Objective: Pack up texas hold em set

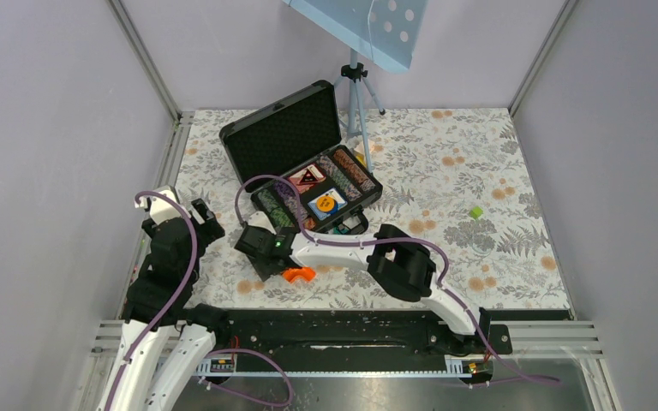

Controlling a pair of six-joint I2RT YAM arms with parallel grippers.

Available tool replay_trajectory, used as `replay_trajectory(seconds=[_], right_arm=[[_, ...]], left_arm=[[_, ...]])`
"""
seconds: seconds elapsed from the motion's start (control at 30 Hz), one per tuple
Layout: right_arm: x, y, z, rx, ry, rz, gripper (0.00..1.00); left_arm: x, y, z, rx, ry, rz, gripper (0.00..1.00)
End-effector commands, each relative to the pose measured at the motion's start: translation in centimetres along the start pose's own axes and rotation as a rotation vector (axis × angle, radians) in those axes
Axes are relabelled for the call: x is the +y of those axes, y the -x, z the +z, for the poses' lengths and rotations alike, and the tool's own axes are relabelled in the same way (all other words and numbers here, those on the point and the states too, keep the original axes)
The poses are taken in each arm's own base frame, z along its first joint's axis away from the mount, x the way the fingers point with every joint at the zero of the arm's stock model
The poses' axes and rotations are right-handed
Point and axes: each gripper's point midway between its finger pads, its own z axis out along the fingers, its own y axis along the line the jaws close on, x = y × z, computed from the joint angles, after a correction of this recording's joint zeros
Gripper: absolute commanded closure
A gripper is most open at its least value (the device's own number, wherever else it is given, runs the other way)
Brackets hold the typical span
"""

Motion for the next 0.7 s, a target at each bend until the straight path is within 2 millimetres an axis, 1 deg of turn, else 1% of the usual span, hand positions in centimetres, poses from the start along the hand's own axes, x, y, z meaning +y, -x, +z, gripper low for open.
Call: replay_trajectory(seconds=[0.0,0.07,0.17,0.33,0.5,0.67], right_arm=[[-2.99,-8.34,1.48,0.264,-0.101,-0.017,0.32],[-3.24,-8.49,1.29,0.266,-0.106,-0.015,0.32],[-3.52,-8.69,1.1,0.268,-0.111,-0.02,0.37],[-3.53,-8.93,0.9,0.279,-0.106,-0.023,0.38],[-3.42,-8.84,1.03,0.282,-0.104,-0.031,0.45],[-3.52,-8.8,1.25,0.279,-0.111,-0.039,0.49]], left_arm=[[-0.55,1.1,0.04,-0.044,-0.026,-0.017,0.23],[-0.55,1.1,0.03,-0.043,-0.026,-0.017,0.23],[-0.56,1.06,0.04,-0.042,-0.027,-0.016,0.23],[-0.51,1.09,0.03,-0.044,-0.024,-0.016,0.23],[-0.55,1.09,0.01,-0.044,-0.027,-0.017,0.23],[-0.54,1.09,0.02,-0.044,-0.026,-0.017,0.23]])
